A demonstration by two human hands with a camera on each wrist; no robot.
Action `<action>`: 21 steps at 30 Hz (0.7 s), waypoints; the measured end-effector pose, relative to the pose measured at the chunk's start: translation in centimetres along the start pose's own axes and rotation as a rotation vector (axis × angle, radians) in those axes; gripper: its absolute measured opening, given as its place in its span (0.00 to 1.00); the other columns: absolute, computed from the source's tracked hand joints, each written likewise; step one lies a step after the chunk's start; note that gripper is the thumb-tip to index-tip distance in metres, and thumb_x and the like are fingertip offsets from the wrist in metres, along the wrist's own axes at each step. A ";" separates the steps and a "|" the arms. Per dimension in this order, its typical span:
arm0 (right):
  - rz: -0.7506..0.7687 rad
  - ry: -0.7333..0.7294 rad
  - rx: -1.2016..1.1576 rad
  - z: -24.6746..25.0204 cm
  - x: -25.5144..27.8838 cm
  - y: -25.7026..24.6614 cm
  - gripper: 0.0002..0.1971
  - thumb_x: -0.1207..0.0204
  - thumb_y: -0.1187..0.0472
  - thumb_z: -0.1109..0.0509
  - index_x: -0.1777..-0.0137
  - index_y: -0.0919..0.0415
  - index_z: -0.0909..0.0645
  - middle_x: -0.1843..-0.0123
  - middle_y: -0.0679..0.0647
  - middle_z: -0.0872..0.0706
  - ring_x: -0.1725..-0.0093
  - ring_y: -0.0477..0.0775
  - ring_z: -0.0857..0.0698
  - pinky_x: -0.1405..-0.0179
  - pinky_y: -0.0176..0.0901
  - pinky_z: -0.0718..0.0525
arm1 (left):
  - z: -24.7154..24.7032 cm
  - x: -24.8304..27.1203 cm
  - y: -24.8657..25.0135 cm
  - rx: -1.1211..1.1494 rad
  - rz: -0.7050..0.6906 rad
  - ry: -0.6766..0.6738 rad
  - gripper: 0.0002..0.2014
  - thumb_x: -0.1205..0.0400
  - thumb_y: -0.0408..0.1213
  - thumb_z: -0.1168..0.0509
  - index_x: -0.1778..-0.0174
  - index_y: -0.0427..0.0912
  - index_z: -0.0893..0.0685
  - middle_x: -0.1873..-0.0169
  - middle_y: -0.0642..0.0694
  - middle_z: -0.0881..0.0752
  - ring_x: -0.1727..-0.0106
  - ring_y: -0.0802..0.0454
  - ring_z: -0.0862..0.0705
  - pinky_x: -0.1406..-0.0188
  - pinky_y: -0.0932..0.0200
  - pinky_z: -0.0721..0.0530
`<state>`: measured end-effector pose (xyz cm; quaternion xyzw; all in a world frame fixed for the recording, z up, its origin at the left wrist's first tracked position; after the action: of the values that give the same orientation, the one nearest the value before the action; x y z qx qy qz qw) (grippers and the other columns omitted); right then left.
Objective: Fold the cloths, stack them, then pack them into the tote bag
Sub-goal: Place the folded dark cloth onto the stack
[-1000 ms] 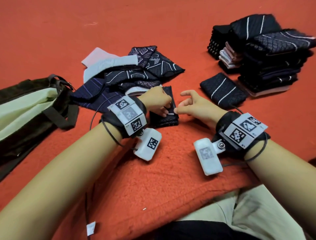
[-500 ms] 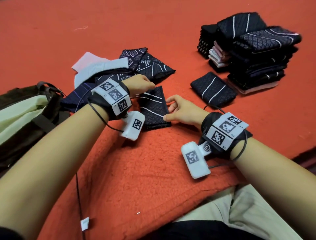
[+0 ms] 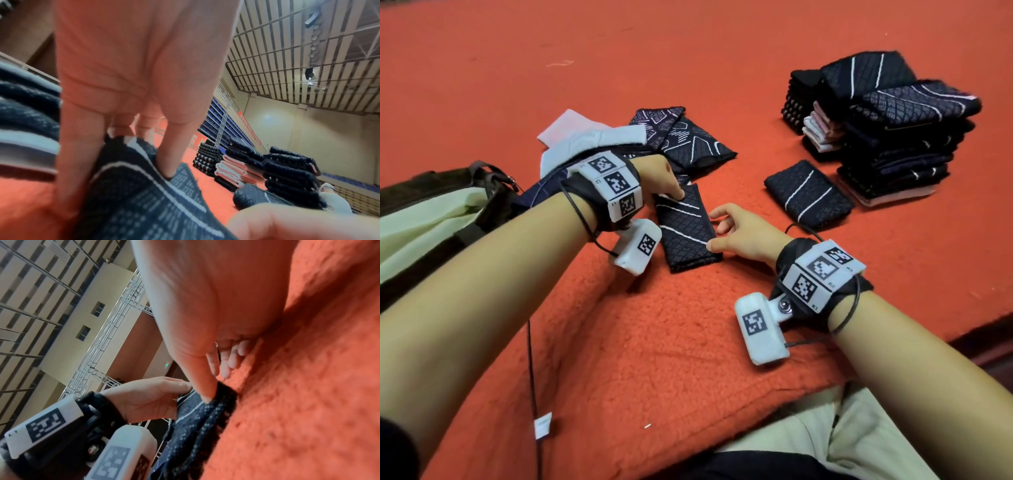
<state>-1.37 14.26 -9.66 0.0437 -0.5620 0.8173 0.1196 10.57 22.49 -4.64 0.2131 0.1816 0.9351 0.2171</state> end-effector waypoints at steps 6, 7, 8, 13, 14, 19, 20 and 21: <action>-0.003 0.009 -0.009 0.1 0.1 0.1 0.24 0.29 0.71 0.28 0.33 0.63 0.28 0.61 0.48 0.27 0.66 0.47 0.25 0.63 0.42 0.18 | 1.6 0.9 0.3 0.164 -0.064 0.073 0.10 0.24 0.31 0.28 0.69 0.41 0.21 0.73 0.46 0.18 0.71 0.53 0.19 0.76 0.61 0.17; -0.003 0.026 -0.021 0.3 0.1 0.0 0.23 0.28 0.70 0.29 0.34 0.62 0.27 0.62 0.48 0.26 0.66 0.47 0.24 0.62 0.39 0.19 | 2.2 1.3 0.7 0.233 -0.102 0.095 0.10 0.23 0.30 0.29 0.69 0.42 0.21 0.76 0.49 0.19 0.74 0.56 0.20 0.78 0.63 0.19; 0.006 0.064 -0.036 0.8 0.0 -0.1 0.21 0.27 0.68 0.30 0.35 0.61 0.27 0.63 0.47 0.25 0.66 0.46 0.24 0.63 0.34 0.21 | 2.9 1.6 1.2 0.305 -0.138 0.125 0.11 0.23 0.30 0.30 0.69 0.43 0.22 0.76 0.50 0.20 0.75 0.58 0.22 0.78 0.64 0.21; 0.030 0.404 -0.116 5.2 1.3 -0.1 0.15 0.29 0.56 0.30 0.44 0.53 0.26 0.63 0.49 0.21 0.62 0.52 0.21 0.54 0.51 0.18 | 4.6 3.1 2.8 0.663 -0.216 0.217 0.13 0.21 0.27 0.32 0.68 0.45 0.23 0.78 0.54 0.19 0.79 0.64 0.21 0.81 0.69 0.21; 0.056 0.448 -0.104 6.0 1.9 -0.4 0.14 0.30 0.56 0.29 0.46 0.51 0.26 0.64 0.50 0.21 0.62 0.52 0.21 0.54 0.53 0.18 | 4.4 3.0 3.0 0.705 -0.217 0.215 0.13 0.21 0.27 0.33 0.68 0.45 0.24 0.76 0.52 0.19 0.79 0.64 0.20 0.79 0.69 0.19; 0.169 0.596 -0.009 11.2 4.8 -2.0 0.06 0.29 0.60 0.29 0.56 0.51 0.23 0.66 0.50 0.18 0.71 0.40 0.23 0.65 0.39 0.25 | 2.0 1.8 5.0 0.828 -0.192 0.185 0.11 0.21 0.28 0.33 0.67 0.44 0.22 0.78 0.54 0.18 0.78 0.62 0.20 0.77 0.68 0.18; 0.163 0.620 0.013 12.2 5.2 -1.8 0.05 0.28 0.60 0.29 0.57 0.51 0.23 0.68 0.48 0.19 0.72 0.39 0.23 0.64 0.39 0.25 | 1.6 1.5 5.7 0.848 -0.194 0.197 0.10 0.21 0.28 0.32 0.67 0.44 0.21 0.76 0.51 0.18 0.78 0.63 0.20 0.77 0.68 0.18; 0.147 0.644 0.030 13.2 5.7 -1.4 0.05 0.28 0.61 0.30 0.57 0.51 0.22 0.68 0.47 0.19 0.70 0.41 0.22 0.62 0.39 0.25 | 1.1 1.2 6.6 0.867 -0.203 0.207 0.09 0.22 0.28 0.31 0.67 0.43 0.20 0.74 0.49 0.18 0.78 0.62 0.20 0.77 0.68 0.18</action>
<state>-7.41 3.29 -2.42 -0.2559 -0.4850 0.8037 0.2311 7.96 17.78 -0.42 0.1706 0.5971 0.7631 0.1791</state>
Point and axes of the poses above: each hand's wrist, its own x-axis away from the middle knuckle, its own z-axis out of the back of the hand, y = z × x, the point moved 10 cm from there along -x, towards the middle knuckle
